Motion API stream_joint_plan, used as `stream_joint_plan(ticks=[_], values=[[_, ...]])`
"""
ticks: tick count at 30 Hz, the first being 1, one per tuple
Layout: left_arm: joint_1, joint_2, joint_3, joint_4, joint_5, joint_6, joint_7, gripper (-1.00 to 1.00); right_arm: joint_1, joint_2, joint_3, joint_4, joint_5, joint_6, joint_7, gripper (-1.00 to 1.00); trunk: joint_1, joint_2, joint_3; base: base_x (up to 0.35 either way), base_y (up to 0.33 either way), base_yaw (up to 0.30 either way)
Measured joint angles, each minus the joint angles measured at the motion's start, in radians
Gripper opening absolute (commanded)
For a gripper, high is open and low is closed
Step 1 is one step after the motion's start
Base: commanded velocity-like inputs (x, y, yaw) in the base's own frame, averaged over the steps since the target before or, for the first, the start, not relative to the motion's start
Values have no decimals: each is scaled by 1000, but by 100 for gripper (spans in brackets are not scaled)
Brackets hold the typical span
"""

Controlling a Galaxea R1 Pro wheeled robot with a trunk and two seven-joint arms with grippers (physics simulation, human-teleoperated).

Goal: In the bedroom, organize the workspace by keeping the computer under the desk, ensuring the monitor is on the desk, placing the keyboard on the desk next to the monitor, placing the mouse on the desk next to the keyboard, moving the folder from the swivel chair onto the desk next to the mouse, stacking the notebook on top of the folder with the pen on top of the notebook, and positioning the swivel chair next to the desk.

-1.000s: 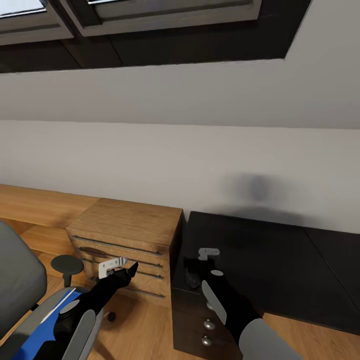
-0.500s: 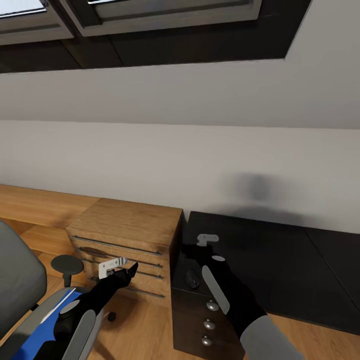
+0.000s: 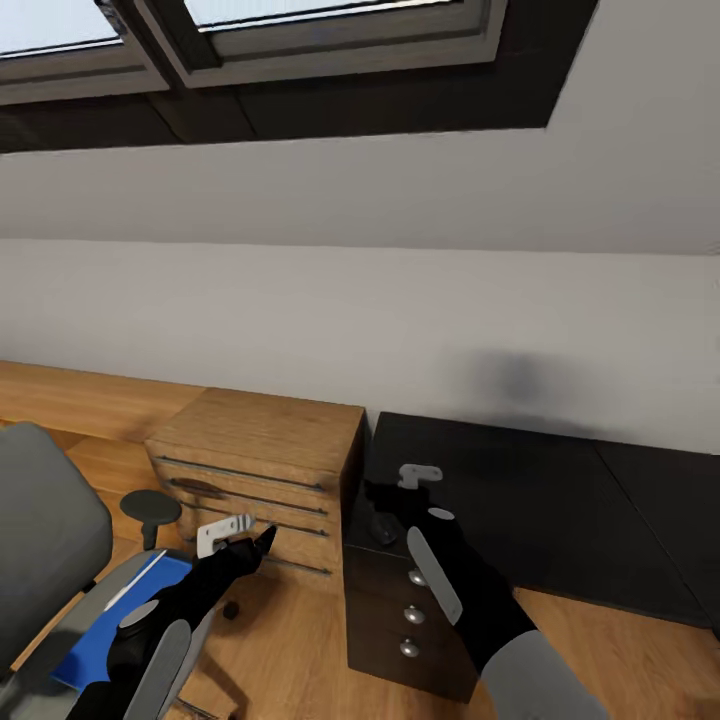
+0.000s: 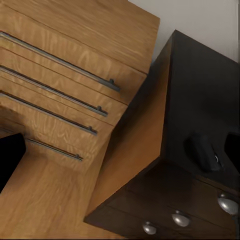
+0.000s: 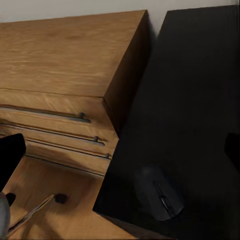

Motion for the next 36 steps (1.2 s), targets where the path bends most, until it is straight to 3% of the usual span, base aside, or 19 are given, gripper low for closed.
stream_joint_plan(ticks=[13, 19, 25, 33, 36], values=[[0, 0, 0, 2, 1, 0, 0, 100, 0, -1, -13, 1, 1, -3, 2, 100, 0, 0, 9, -336, 0, -262], [0, -2, -2, 12, -3, -2, -1, 100, 0, -1, -12, 5, 5, -4, 1, 100, -1, 0, 14, -131, 0, -269], [0, -3, -2, 33, -7, -7, 1, 100, 0, 0, -11, 8, 9, -6, 0, 100, -24, 42, 35, -16, 0, -250], [0, -3, -2, 37, -6, -8, 4, 100, 0, 0, -11, 9, 9, -6, 0, 100, -54, 98, 61, -1, 0, -43], [0, -3, -2, 38, -7, -8, 4, 100, 0, -1, -11, 9, 9, -6, -1, 100, -54, 98, 61, 0, 0, -1]])
